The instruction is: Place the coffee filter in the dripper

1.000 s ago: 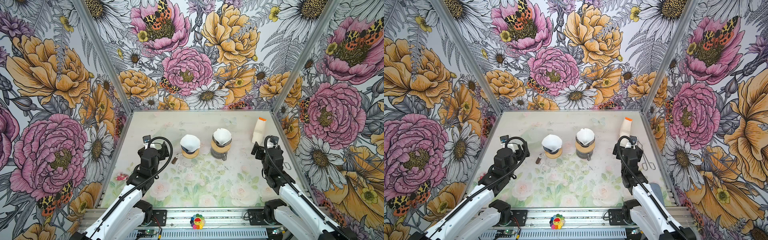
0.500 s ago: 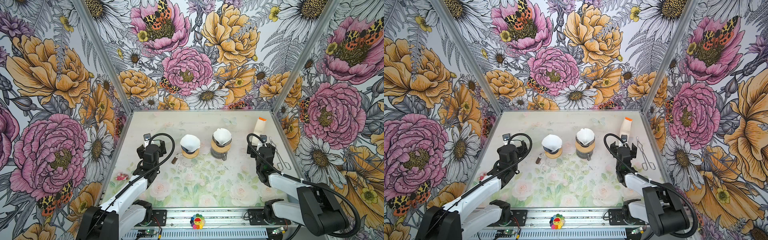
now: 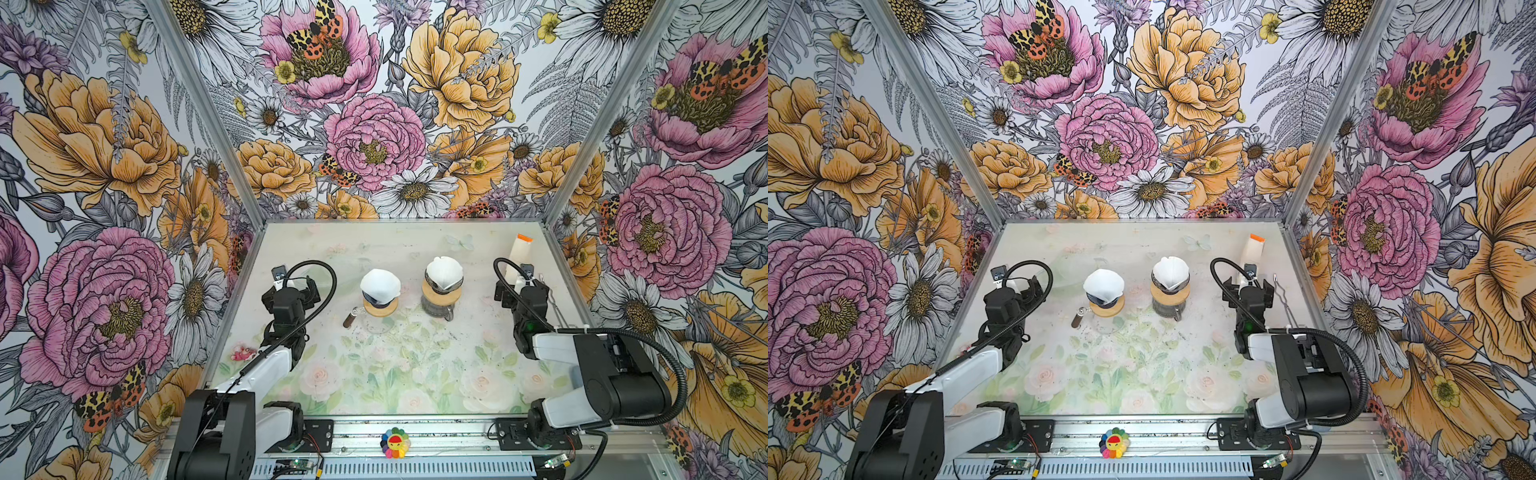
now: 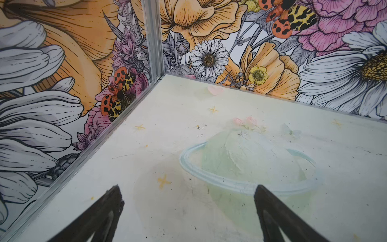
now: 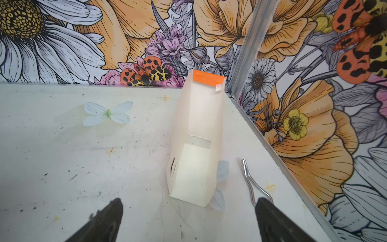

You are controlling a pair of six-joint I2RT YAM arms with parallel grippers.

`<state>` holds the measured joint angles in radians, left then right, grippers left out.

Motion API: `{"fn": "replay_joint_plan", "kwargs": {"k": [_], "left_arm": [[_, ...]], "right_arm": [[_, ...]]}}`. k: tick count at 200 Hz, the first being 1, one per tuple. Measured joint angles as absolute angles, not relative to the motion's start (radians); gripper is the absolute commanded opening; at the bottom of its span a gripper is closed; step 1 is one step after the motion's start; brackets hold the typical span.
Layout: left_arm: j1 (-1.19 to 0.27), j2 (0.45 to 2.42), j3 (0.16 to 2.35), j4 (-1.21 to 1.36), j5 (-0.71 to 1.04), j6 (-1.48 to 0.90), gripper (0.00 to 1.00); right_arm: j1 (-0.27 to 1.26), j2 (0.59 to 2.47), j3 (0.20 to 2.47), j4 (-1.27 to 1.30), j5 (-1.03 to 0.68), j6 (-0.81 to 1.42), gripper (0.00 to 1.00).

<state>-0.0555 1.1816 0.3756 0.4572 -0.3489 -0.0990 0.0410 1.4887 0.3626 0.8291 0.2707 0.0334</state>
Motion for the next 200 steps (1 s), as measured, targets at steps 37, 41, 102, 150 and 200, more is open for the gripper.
{"fn": "replay_joint_plan", "kwargs": {"k": [37,41,102,150,200], "left_arm": [[-0.023,1.31,0.376,0.581,-0.304,-0.09,0.99],[-0.019,1.32,0.376,0.59,-0.296,-0.089,0.99],[0.036,1.504,0.377,0.799,-0.152,-0.055,0.99],[0.036,1.554,0.374,0.891,-0.092,-0.033,0.99],[0.023,1.554,0.374,0.918,-0.089,-0.022,0.99]], "right_arm": [[0.008,1.532,0.364,0.835,0.199,0.05,1.0],[0.006,1.532,0.364,0.836,0.192,0.052,0.99],[0.005,1.532,0.366,0.836,0.162,0.062,1.0],[0.005,1.532,0.371,0.836,0.159,0.062,0.99],[0.005,1.532,0.371,0.836,0.16,0.062,0.99]]}}
